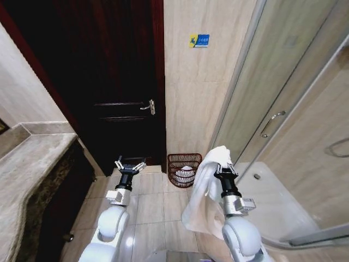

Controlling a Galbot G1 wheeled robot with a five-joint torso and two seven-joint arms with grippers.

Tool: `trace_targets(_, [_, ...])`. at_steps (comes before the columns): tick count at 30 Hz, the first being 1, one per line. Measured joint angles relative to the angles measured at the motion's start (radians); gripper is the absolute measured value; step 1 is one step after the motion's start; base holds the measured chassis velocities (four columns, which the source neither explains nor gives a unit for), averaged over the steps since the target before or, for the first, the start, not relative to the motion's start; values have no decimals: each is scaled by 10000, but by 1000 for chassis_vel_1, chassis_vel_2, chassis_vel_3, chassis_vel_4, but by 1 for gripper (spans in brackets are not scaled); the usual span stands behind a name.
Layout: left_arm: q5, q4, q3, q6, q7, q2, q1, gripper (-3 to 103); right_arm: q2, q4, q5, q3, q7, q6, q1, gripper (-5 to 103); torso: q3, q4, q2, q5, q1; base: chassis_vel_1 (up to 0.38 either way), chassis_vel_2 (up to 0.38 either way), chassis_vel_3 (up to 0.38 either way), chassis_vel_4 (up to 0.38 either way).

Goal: Discard the used towel into the hamper.

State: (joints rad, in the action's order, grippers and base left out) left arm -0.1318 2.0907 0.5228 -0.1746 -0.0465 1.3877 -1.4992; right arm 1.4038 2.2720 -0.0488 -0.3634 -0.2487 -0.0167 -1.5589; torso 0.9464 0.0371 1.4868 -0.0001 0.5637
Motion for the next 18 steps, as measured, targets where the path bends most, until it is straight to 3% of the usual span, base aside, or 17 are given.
trace_targets(10, [-67,-8,18,-1,-24,67,-68,100,-33,167,-78,40,-54,44,-87,8,1,2,-1,2,3,-59,57,58,-48])
trace_targets(14, [-357,134,90,199,-62,-177,-210,100,-253,520,-746,-127,-236,392,-46,8,0,1,0,4,-2,0,0,0,0])
trace_targets(18, [-451,34,7,203,-226,-247,-146,100,-904,726,-1672,-409,-439,530,316,8,-1,0,1,3,-7,0,0,0,0])
